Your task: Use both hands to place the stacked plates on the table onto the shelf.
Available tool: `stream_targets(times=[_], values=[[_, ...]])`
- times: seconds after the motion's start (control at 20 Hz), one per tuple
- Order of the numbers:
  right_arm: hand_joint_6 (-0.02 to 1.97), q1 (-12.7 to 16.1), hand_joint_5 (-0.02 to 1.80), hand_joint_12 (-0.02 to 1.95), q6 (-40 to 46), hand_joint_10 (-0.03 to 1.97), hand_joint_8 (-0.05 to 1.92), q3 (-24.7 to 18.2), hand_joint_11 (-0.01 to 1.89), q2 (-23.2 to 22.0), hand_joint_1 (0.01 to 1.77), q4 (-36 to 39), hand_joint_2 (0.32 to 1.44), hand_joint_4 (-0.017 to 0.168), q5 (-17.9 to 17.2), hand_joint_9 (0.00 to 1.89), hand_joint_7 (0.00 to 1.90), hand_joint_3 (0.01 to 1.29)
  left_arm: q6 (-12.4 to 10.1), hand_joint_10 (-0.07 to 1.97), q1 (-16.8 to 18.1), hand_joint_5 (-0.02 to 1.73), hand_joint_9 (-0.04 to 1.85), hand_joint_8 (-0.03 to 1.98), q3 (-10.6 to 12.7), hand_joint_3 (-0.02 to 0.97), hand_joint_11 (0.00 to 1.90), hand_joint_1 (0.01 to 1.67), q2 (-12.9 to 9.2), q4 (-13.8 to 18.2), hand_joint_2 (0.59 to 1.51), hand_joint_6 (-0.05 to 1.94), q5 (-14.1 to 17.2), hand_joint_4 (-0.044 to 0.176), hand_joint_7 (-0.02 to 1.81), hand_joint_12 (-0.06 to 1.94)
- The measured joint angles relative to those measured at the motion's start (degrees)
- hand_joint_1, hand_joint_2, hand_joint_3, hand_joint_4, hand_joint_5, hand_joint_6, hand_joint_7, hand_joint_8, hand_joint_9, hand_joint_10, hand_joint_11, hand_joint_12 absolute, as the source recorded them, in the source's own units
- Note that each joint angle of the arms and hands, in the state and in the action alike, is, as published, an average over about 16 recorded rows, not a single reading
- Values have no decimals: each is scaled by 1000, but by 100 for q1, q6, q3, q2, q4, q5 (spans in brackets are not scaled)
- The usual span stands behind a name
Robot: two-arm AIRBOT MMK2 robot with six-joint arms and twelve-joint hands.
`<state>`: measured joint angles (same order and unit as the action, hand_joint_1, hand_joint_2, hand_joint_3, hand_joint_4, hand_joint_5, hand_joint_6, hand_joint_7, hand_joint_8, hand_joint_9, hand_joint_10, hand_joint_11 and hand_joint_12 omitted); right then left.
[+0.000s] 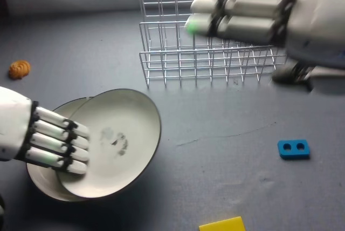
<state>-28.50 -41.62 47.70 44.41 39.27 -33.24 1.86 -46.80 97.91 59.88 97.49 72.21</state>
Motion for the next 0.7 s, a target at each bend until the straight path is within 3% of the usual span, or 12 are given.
stream_targets(times=[0.35,0.7], values=[[21,49,77,426,-329,6,13,279,15,862,1184,-331,1050,8,583,49,44,17,-114,6,258,1,17,-15,-407,19,17,16,1,142,1181,-12,-243,-6,-11,5],[22,-29,87,433,-408,6,12,680,14,1676,1186,-621,1045,8,941,66,57,17,-176,6,369,5,20,-15,-560,18,18,16,1,200,1178,-11,-350,-6,-12,5]])
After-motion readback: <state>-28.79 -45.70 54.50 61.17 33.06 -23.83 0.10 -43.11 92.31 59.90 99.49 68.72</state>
